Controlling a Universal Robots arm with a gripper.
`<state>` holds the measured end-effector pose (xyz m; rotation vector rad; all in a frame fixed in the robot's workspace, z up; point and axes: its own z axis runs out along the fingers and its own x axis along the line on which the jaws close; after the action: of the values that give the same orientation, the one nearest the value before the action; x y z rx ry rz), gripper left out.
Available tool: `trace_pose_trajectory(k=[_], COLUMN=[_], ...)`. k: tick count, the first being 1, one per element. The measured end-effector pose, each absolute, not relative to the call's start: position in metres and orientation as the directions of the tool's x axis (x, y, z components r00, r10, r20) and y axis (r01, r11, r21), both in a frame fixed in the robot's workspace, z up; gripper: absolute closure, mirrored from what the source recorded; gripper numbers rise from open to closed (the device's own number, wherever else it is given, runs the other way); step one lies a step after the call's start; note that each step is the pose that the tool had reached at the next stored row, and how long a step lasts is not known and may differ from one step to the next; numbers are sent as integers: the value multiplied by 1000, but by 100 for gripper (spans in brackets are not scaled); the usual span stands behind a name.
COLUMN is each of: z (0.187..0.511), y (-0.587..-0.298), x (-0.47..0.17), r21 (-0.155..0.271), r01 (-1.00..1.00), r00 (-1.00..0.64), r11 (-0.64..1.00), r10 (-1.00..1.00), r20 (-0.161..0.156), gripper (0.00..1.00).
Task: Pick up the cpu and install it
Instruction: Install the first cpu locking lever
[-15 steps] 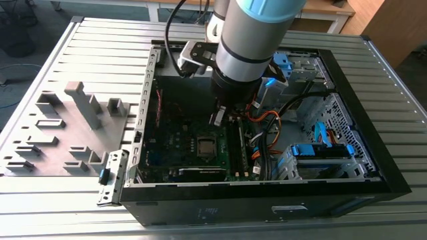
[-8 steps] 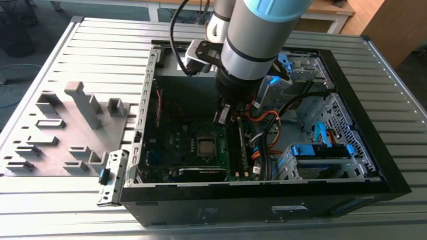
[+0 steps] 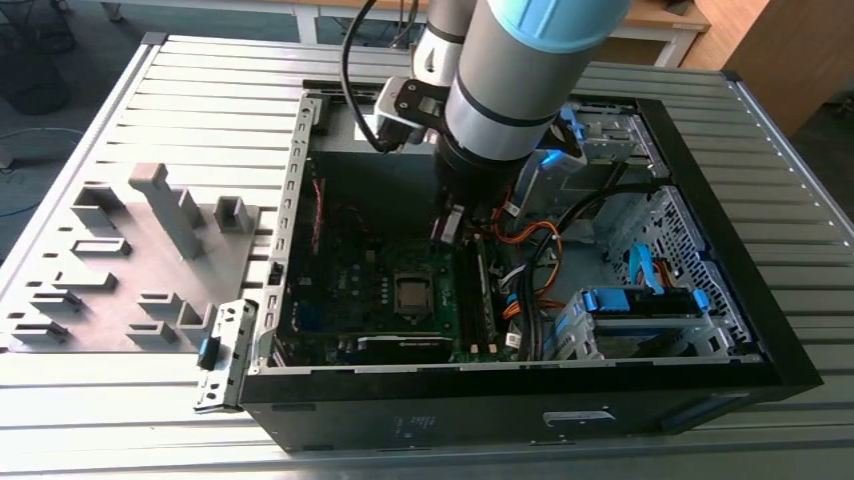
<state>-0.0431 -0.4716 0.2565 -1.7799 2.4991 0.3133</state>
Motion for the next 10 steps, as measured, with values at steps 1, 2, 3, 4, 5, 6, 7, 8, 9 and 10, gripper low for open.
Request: trace_pose_trajectory(k=[1,2,3,4,5,6,7,8,9,10], z=[257,257,257,256,256,256,255,254,253,252], y=[-471,-471,-471,-470,-470,-469,-469,-469,-468,-467], x=[-43,-43,-42,-42,-42,-42,-41,-41,-41,-41], r21=[133,134,136,137,138,140,141,141,142,142], r01=[-941,-941,-942,-942,-942,-942,-942,-942,-942,-942], r00=[-332,-331,-330,-329,-329,-329,-329,-329,-328,-328], r11=[312,310,309,307,306,305,305,304,304,303], r10=[-928,-927,-926,-925,-924,-923,-923,-922,-922,-922], r20=[-171,-178,-185,-190,-194,-198,-201,-204,-205,-207], gripper=[89,89,89,89,89,89,89,89,89,89])
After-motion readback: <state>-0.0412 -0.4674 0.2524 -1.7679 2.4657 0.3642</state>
